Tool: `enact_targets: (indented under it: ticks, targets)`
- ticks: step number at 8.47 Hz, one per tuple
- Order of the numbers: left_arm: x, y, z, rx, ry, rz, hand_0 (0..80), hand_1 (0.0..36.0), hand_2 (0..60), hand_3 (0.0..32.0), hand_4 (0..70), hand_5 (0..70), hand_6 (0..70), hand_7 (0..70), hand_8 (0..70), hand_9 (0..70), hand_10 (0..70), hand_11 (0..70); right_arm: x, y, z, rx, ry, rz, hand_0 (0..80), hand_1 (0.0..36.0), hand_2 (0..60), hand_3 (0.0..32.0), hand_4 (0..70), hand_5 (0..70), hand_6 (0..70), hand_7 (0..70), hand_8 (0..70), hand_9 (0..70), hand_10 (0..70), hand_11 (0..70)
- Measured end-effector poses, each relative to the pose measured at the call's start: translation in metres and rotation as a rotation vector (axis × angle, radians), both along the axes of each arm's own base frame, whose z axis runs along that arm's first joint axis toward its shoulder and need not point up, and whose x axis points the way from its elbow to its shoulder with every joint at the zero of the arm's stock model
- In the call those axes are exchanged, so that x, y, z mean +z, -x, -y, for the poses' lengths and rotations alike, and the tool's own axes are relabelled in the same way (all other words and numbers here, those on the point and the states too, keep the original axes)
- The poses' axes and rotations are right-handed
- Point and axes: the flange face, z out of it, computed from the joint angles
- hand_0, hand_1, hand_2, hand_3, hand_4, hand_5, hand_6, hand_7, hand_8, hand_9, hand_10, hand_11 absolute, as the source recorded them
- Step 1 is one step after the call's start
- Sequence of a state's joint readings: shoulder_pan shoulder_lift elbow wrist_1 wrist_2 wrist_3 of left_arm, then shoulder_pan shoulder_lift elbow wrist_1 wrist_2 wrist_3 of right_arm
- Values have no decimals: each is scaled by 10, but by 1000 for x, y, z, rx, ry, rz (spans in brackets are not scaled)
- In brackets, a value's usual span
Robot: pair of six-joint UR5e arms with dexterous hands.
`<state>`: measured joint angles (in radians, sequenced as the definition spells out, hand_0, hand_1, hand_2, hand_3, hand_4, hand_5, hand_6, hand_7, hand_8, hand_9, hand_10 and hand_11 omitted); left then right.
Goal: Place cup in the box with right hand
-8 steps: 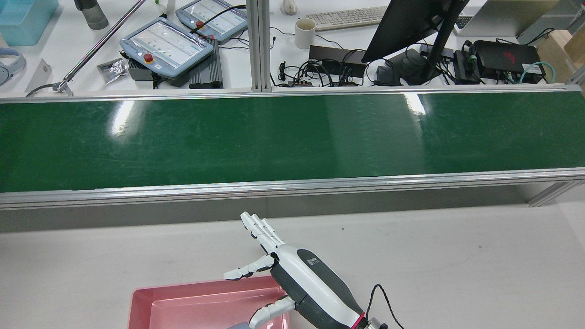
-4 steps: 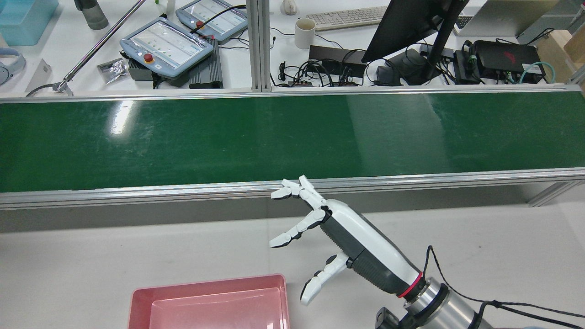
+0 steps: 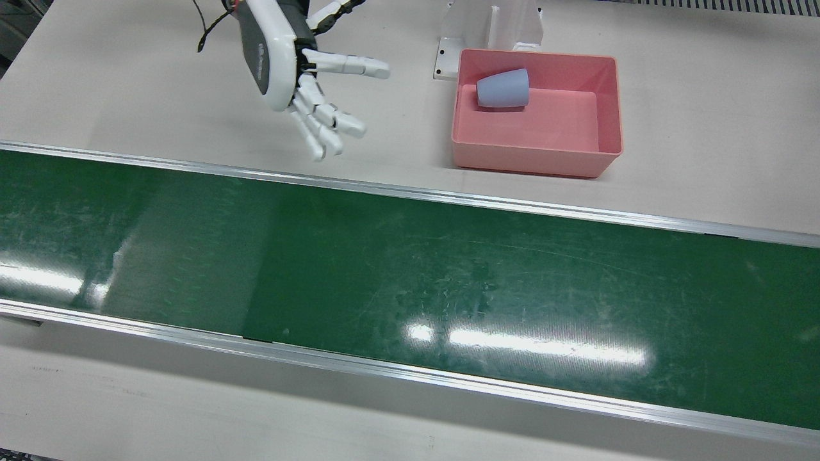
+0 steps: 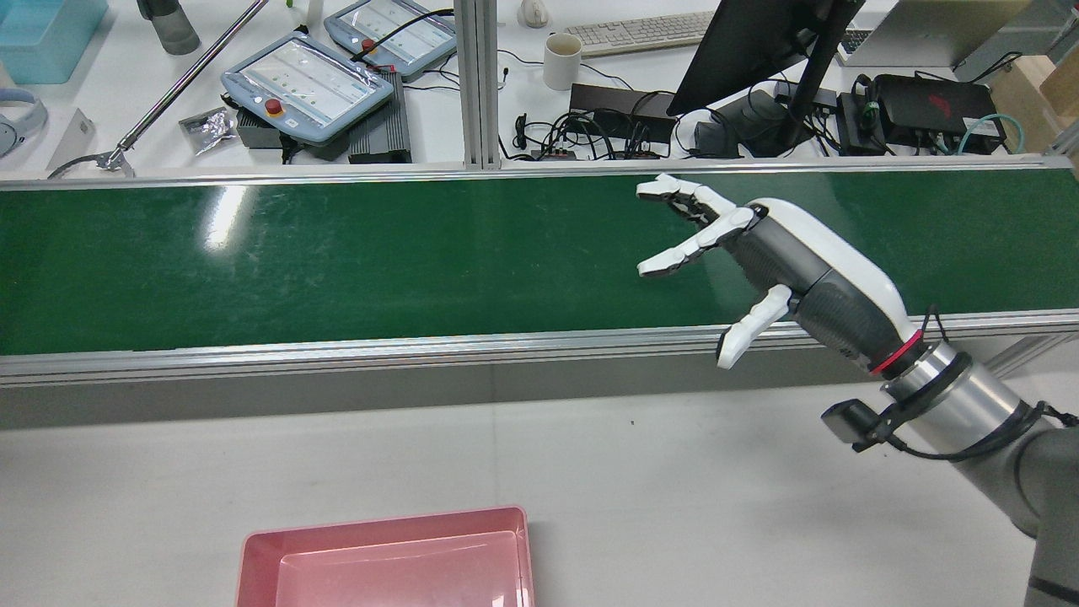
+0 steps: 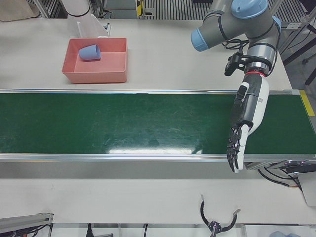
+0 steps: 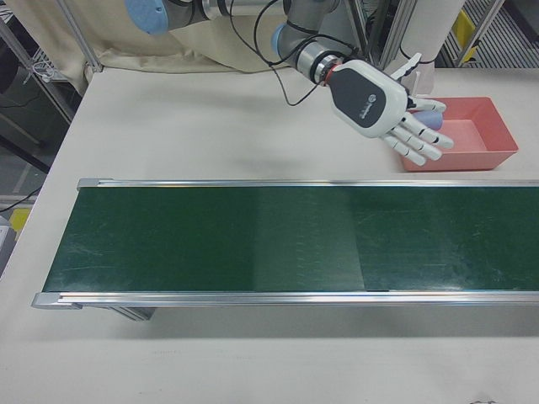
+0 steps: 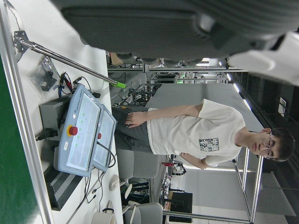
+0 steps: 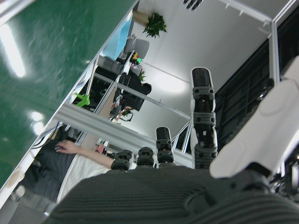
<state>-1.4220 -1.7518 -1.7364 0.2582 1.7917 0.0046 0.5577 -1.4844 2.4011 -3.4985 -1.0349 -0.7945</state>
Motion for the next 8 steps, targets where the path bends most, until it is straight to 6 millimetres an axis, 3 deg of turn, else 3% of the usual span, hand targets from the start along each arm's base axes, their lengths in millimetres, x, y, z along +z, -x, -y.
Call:
enact_targets:
  ticks: [1,2,3,4,6,8]
  targets:
    - [0,0,0,0,0,0,0,0,0,0,0,0,0,0,0,0,0,0,33,-31,34,16,75,13,454,0,0,0,431,16,66,239,58,107,71,103]
    - [0,0,0,0,0,0,0,0,0,0,0,0,0,0,0,0,0,0,68,-61,66,37,140,26,456,0,0,0,375,19,67,241,64,120,74,109]
    - [0,0,0,0,0,0,0,0,0,0,0,0,0,0,0,0,0,0,105,-87,93,65,192,51,452,0,0,0,371,19,68,246,67,124,75,110]
    - [0,0,0,0,0,0,0,0,0,0,0,0,0,0,0,0,0,0,149,-112,112,95,241,96,456,0,0,0,415,17,73,271,68,134,69,102]
    - [0,0,0,-1,-1,0,0,0,0,0,0,0,0,0,0,0,0,0,245,-205,124,235,342,171,456,0,0,0,398,17,72,273,63,129,71,103]
    - [0,0,0,0,-1,0,0,0,0,0,0,0,0,0,0,0,0,0,322,-319,114,359,424,171,461,0,0,0,489,16,78,302,66,138,71,103]
